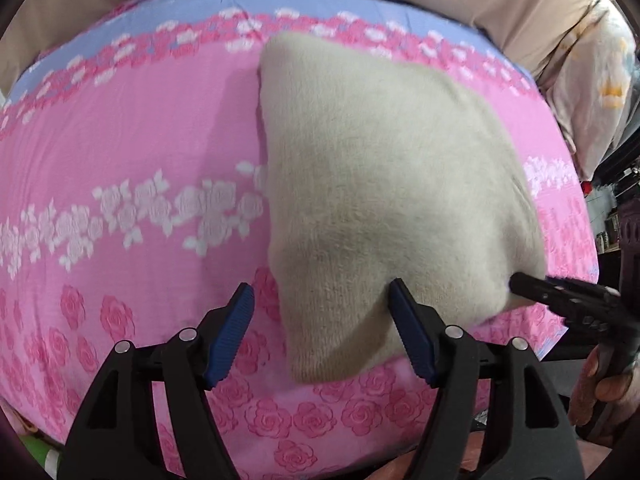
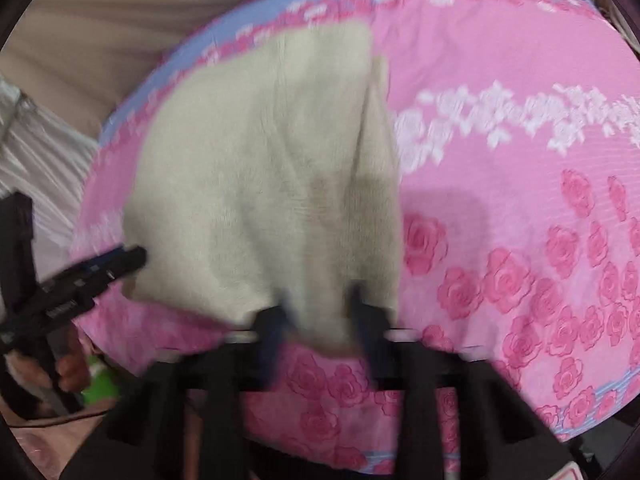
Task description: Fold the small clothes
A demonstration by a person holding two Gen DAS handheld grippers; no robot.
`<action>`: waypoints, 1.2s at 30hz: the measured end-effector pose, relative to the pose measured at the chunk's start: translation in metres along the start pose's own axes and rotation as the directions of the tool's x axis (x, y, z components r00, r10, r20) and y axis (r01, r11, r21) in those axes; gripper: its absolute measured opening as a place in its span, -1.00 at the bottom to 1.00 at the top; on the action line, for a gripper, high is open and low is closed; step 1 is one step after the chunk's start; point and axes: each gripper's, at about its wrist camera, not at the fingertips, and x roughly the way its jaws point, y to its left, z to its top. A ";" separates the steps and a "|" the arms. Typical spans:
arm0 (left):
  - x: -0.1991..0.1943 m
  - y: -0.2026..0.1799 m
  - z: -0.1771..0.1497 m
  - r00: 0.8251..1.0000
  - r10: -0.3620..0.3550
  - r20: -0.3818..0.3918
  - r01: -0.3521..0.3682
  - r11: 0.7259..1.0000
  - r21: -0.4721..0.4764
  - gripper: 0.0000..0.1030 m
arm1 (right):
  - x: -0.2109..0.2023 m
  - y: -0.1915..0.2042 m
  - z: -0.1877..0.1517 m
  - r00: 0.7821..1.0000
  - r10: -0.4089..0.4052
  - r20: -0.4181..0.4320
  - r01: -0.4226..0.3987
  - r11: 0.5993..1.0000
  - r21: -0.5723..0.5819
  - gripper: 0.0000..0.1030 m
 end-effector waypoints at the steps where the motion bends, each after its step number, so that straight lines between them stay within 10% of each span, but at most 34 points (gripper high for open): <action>1: -0.002 -0.001 0.000 1.000 0.007 0.007 -0.007 1.000 0.004 0.30 | -0.013 0.005 0.000 0.999 0.020 0.034 -0.020 1.000 0.002 -0.75; 12: 0.003 -0.009 0.000 0.999 0.035 0.002 -0.035 0.999 0.040 0.32 | 0.000 -0.022 -0.005 1.000 -0.015 -0.003 0.016 0.997 0.075 -0.68; 21: -0.014 -0.015 0.008 0.992 0.101 0.071 -0.107 0.990 0.090 0.29 | -0.055 0.055 0.056 0.981 -0.002 0.196 0.025 0.993 -0.117 -0.49; 36: 0.011 -0.006 0.025 0.991 0.127 0.038 -0.130 0.989 0.073 0.50 | 0.033 0.029 0.075 0.983 -0.146 0.109 0.161 0.976 -0.147 -0.91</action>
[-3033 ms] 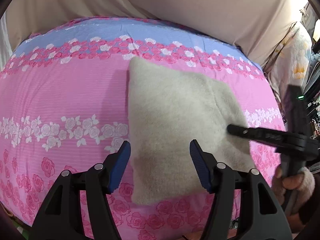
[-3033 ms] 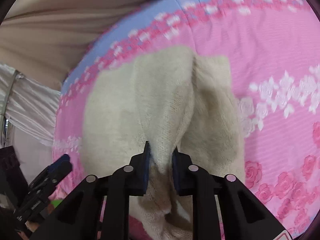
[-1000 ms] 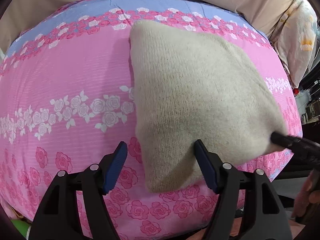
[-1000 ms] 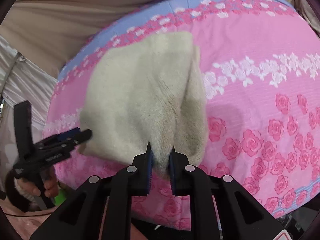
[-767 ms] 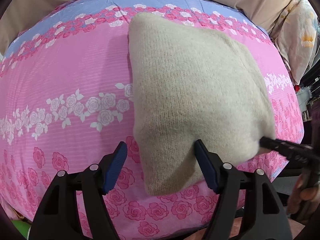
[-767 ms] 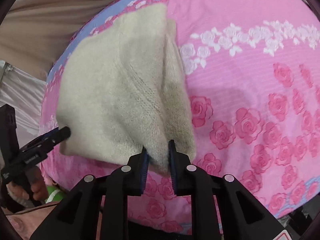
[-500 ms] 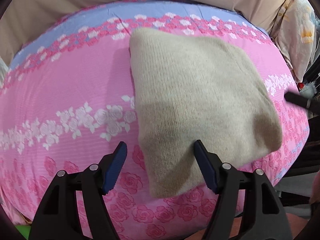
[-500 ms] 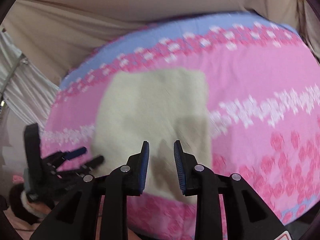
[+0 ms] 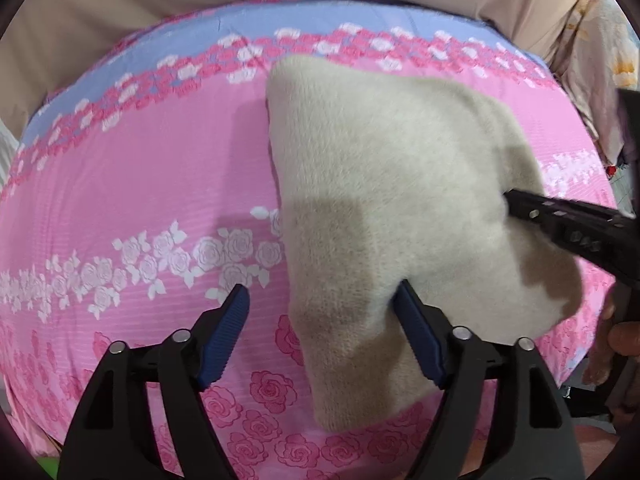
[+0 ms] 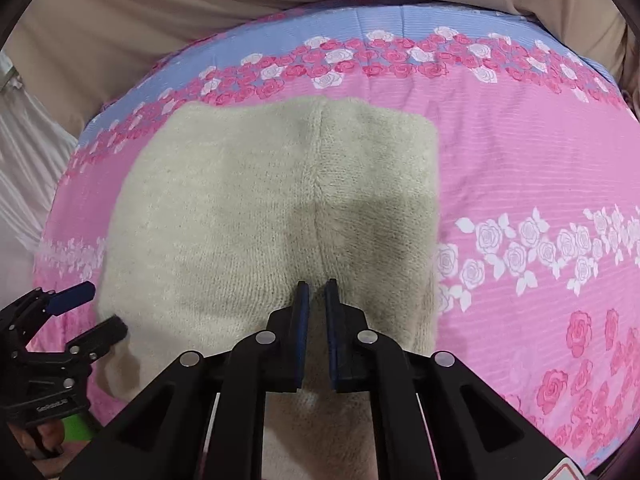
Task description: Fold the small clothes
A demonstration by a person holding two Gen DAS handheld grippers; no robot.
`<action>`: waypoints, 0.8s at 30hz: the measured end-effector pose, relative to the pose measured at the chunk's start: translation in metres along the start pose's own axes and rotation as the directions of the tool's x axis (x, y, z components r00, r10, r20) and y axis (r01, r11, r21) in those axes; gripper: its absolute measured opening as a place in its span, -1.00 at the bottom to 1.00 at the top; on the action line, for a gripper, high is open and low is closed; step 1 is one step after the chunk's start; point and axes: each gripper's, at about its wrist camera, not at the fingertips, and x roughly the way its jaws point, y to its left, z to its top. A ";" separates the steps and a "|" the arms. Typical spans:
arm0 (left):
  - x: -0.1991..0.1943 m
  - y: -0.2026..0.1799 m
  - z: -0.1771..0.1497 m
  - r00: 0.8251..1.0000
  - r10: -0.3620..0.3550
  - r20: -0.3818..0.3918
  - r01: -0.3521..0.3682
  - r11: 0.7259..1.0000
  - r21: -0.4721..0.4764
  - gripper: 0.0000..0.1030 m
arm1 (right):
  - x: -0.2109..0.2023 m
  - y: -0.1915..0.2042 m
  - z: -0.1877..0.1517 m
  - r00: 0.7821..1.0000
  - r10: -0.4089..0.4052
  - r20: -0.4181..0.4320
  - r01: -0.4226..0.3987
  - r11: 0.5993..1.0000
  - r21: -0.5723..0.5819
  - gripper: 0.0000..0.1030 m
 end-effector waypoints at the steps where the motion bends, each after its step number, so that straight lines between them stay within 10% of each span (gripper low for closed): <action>1: 0.004 0.003 0.000 1.000 -0.011 -0.010 0.011 1.000 -0.016 0.51 | -0.002 0.000 0.002 1.000 0.006 -0.005 -0.006 1.000 0.002 -0.91; 5: -0.011 0.014 0.000 0.995 -0.092 0.036 0.095 0.993 -0.071 0.50 | -0.034 -0.017 0.006 0.997 0.060 0.047 -0.065 0.993 0.101 -0.59; 7: -0.026 0.026 0.001 0.982 -0.165 0.093 0.177 0.975 -0.136 0.51 | -0.051 -0.033 0.001 0.993 0.052 0.102 -0.068 0.986 0.154 0.27; 14: 0.005 0.052 0.015 0.922 -0.381 0.067 0.377 0.847 -0.374 0.66 | -0.013 -0.068 -0.016 0.985 0.168 -0.044 -0.149 0.949 0.278 0.49; 24: 0.054 0.040 0.010 0.892 -0.450 0.029 0.406 0.772 -0.489 0.82 | 0.028 -0.072 -0.038 0.906 0.423 0.013 -0.386 0.813 0.437 0.73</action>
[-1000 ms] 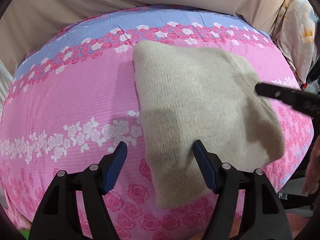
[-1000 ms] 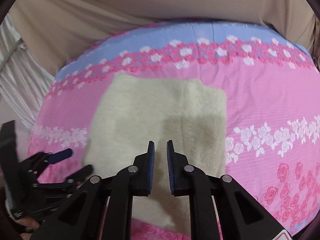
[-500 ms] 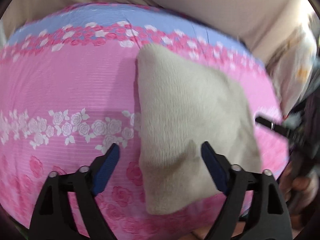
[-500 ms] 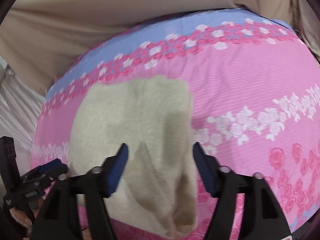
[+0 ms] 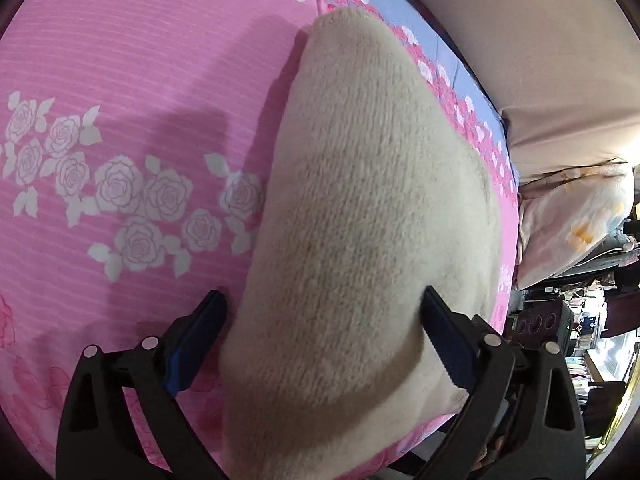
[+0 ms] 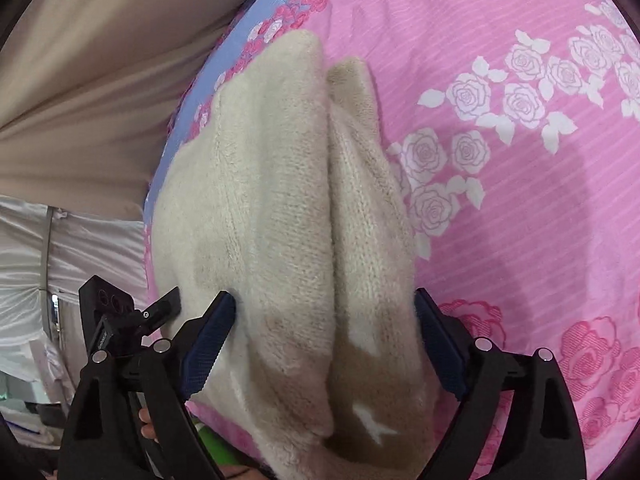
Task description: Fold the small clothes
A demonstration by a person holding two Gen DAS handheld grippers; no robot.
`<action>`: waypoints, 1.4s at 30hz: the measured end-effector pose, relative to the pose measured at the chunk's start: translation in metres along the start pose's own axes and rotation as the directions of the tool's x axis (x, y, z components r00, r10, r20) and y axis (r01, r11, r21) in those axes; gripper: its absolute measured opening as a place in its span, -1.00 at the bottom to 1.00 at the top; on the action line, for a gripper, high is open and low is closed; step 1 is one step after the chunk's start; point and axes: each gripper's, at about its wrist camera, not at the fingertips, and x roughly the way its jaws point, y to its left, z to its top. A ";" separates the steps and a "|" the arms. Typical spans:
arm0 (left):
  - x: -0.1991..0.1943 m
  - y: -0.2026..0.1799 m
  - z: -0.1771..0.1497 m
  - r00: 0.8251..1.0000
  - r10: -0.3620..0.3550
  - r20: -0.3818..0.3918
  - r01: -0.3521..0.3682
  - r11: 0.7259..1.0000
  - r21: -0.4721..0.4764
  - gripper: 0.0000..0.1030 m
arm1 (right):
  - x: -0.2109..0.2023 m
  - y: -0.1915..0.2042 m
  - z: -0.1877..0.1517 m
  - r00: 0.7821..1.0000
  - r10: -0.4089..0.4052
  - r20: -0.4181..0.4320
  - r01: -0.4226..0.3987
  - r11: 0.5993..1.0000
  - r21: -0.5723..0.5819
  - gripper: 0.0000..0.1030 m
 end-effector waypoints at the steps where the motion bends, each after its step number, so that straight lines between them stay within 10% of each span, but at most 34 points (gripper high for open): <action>1: 0.001 -0.003 -0.001 1.000 -0.002 0.000 0.002 1.000 0.017 0.79 | 0.002 0.002 0.000 1.000 -0.003 -0.001 0.003 1.000 -0.015 0.73; 8: -0.015 -0.026 0.001 0.999 -0.047 0.019 0.046 0.998 0.053 -0.02 | -0.014 0.036 0.001 0.999 -0.033 0.039 0.037 0.994 -0.100 -0.19; 17: -0.075 -0.096 0.002 0.984 -0.154 0.091 0.134 0.972 0.194 -0.06 | -0.114 0.091 0.004 0.978 0.005 0.208 0.038 0.978 -0.206 -0.34; 27: -0.180 -0.159 0.008 0.913 -0.314 0.262 0.201 0.902 0.382 -0.06 | -0.196 0.179 0.011 0.918 0.175 0.357 -0.014 0.912 -0.409 -0.35; 32: -0.215 -0.128 0.021 0.890 -0.290 0.352 0.156 0.919 0.363 -0.05 | -0.159 0.206 0.022 0.930 0.204 0.307 -0.043 0.888 -0.459 -0.36; 42: -0.179 0.052 0.034 0.940 -0.031 0.341 0.029 1.000 0.013 -0.06 | 0.041 0.239 -0.007 0.999 0.053 0.012 -0.040 0.869 -0.493 -0.39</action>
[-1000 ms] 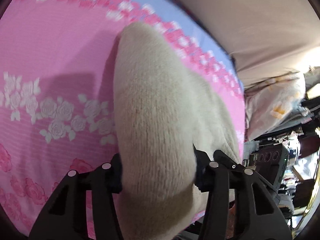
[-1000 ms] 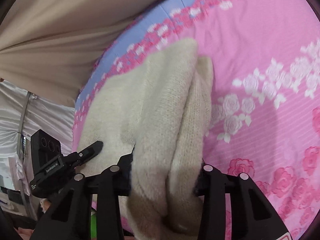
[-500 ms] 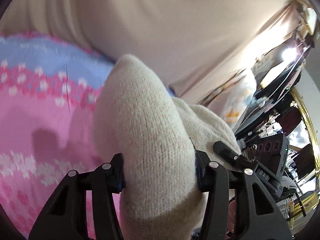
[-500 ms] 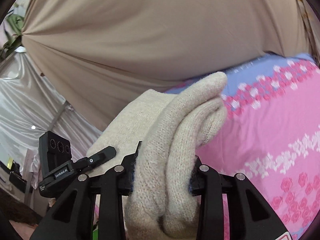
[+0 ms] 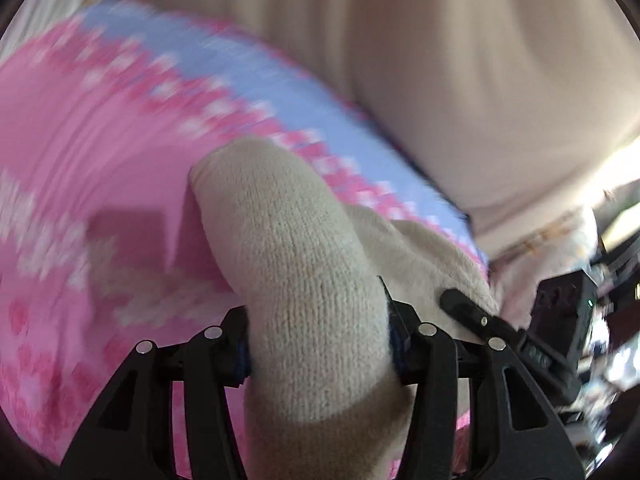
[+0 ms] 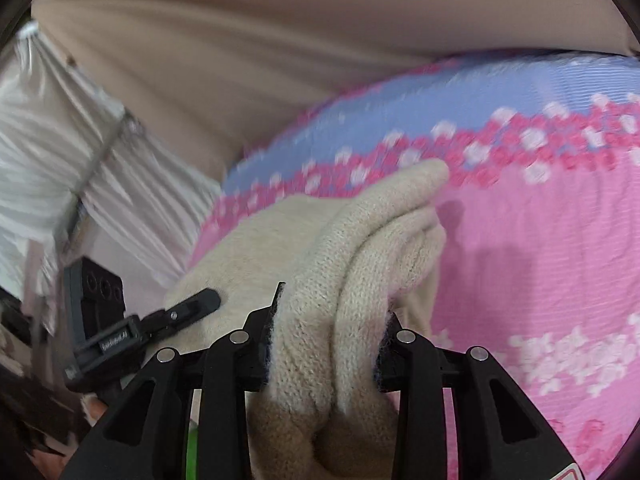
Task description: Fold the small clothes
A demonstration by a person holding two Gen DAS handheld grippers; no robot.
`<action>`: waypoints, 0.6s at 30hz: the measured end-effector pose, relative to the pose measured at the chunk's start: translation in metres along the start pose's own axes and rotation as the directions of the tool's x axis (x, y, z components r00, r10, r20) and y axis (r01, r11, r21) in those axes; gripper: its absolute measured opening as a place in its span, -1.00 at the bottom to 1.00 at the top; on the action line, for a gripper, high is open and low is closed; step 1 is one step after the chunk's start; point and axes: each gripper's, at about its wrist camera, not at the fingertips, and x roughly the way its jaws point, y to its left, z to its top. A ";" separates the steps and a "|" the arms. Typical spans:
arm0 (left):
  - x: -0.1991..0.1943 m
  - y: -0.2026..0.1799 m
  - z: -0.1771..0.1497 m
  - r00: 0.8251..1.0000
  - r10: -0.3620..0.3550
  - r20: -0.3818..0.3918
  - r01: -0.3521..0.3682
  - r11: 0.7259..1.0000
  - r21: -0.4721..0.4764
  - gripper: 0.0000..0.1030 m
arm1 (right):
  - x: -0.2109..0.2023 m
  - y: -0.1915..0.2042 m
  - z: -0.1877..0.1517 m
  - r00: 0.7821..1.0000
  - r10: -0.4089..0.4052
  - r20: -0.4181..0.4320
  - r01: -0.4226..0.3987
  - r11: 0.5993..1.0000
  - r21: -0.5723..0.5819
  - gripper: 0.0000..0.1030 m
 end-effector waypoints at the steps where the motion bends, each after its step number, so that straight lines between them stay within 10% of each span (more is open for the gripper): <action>1: -0.001 0.013 -0.002 1.000 0.011 -0.008 -0.011 1.000 -0.018 -0.06 | 0.010 0.007 -0.002 1.000 -0.002 -0.017 0.002 1.000 -0.011 -0.39; 15: -0.104 -0.004 0.078 0.965 -0.216 0.151 0.188 0.965 0.182 -0.03 | -0.054 0.119 0.039 0.972 0.030 0.231 -0.010 0.996 -0.087 -0.39; 18: -0.104 0.019 0.086 0.970 -0.171 0.171 0.138 0.972 0.189 0.17 | -0.019 0.116 0.032 0.976 0.008 0.219 0.005 0.998 -0.059 -0.25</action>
